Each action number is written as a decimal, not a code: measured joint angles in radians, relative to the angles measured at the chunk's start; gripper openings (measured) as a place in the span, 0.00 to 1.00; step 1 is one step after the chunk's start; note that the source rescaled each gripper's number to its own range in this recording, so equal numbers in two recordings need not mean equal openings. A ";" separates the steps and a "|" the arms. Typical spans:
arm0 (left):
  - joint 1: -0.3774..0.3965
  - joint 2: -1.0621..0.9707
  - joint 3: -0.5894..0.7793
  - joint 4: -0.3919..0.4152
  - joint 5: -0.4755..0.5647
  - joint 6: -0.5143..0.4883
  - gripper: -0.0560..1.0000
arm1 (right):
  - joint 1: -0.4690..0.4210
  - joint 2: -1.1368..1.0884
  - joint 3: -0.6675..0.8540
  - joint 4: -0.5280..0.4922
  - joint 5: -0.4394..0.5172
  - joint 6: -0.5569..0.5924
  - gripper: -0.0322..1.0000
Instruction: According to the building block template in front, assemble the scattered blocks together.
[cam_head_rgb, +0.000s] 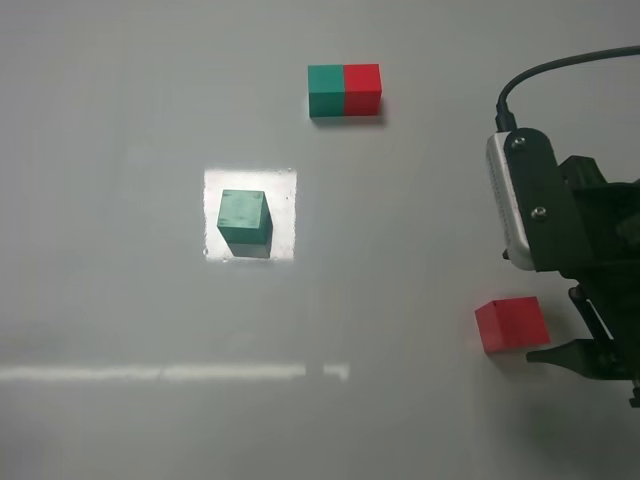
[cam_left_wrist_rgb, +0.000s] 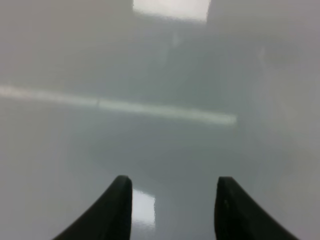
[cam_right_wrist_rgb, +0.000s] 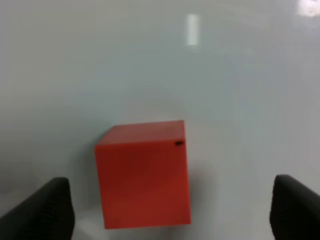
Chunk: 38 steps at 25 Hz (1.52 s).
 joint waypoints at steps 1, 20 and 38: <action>0.000 0.000 0.000 0.000 0.000 0.000 0.10 | 0.000 0.000 0.000 0.000 -0.006 0.000 1.00; 0.000 0.000 0.001 0.000 0.000 0.000 0.10 | 0.000 0.019 0.086 -0.038 -0.114 0.008 0.94; 0.000 0.000 0.001 0.001 0.000 0.000 0.10 | 0.000 0.029 0.143 -0.060 -0.152 0.021 0.72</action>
